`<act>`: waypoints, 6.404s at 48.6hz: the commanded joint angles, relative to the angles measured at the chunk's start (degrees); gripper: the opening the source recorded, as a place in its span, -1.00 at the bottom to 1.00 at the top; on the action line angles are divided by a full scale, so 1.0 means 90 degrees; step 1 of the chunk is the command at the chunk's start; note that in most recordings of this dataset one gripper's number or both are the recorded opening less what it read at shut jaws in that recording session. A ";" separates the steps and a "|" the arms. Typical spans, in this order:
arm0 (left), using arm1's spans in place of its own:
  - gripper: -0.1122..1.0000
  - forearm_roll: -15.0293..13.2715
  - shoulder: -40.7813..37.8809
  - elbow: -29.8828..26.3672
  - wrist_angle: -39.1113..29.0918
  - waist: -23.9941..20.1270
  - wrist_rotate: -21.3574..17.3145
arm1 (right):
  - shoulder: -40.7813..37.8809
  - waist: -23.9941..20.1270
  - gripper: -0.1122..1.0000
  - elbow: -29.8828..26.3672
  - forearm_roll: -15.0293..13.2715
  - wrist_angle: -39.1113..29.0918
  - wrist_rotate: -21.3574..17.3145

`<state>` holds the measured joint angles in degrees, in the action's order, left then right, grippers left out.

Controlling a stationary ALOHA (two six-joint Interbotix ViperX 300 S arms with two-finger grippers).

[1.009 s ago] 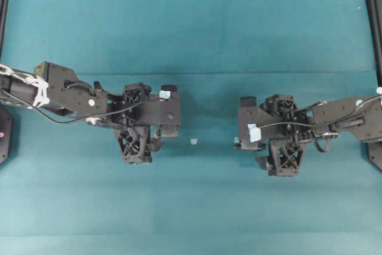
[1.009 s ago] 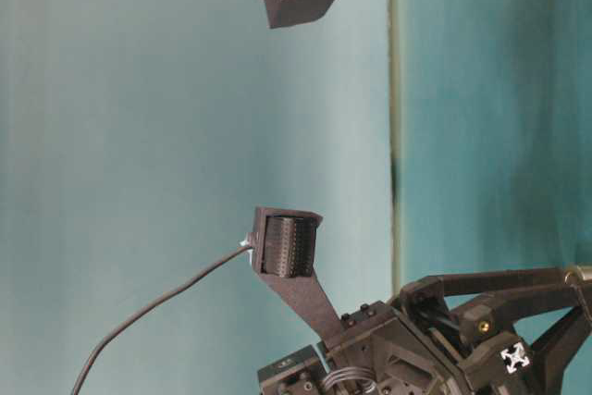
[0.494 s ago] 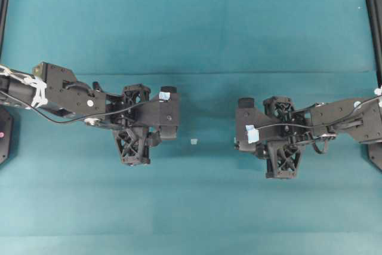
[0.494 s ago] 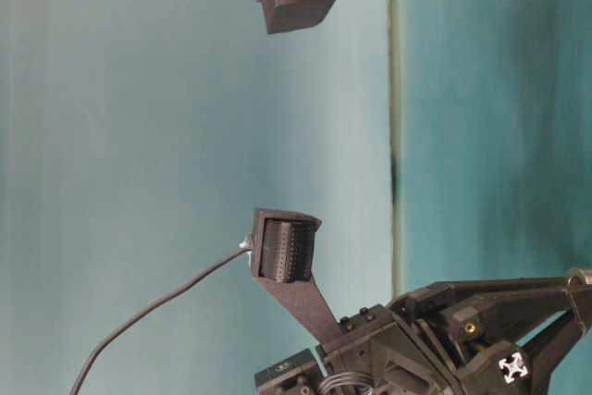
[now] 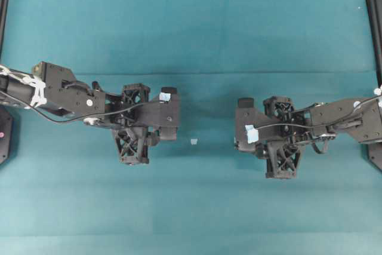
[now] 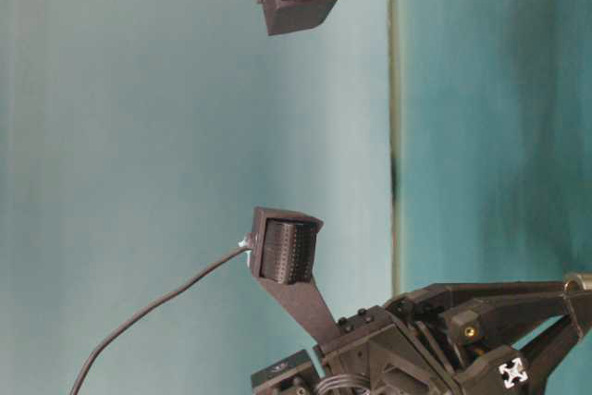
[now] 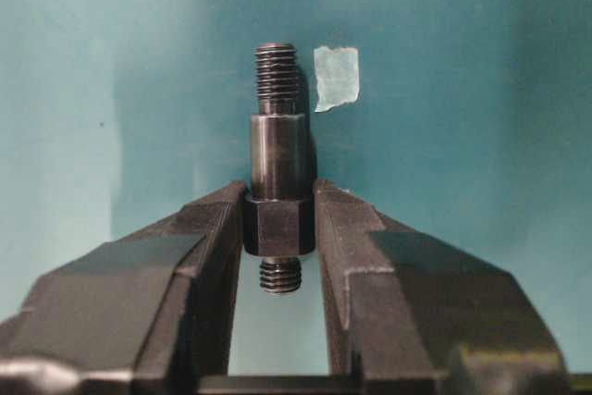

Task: Insert the washer onto the shaft with both hands.
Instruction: 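Lift washer and shaft, rotating them to face each other, then bring left gripper's washer onto the upper thread of the right-held shaft, then push washer down the shaft onto the collar with left gripper, then open left gripper and pull it back away from the shaft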

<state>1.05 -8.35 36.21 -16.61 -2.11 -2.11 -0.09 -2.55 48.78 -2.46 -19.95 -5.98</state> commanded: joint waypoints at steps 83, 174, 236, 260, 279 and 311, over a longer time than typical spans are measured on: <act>-0.16 0.0020 0.1221 0.1250 0.4512 0.0254 0.1084 | 0.1006 -0.0078 -0.81 0.1113 0.0498 0.3848 -0.0410; -0.16 0.0020 -0.0371 0.0273 0.5479 0.0703 0.1709 | -0.0039 -0.0420 -0.81 0.0703 0.0791 0.5371 -0.0449; -0.16 0.0020 -0.0664 -0.0234 0.4785 0.0693 0.1709 | -0.0068 -0.0400 -0.81 0.0645 0.0791 0.5400 -0.0430; 0.82 0.0020 -0.0430 -0.0137 0.4473 0.0605 0.1924 | -0.0049 -0.0400 -0.81 0.0664 0.0781 0.5371 -0.0430; 0.84 0.0020 0.0146 -0.0068 0.3857 0.0635 0.1982 | -0.0039 -0.0400 -0.81 0.0664 0.0781 0.5361 -0.0430; 0.84 0.0020 0.2100 0.1250 0.2080 0.0762 0.1484 | -0.0010 -0.0410 -0.81 0.0693 0.0781 0.5361 -0.0430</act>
<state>1.05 8.17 47.02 2.11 4.66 12.13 -1.23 -6.06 55.46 4.57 27.95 -9.58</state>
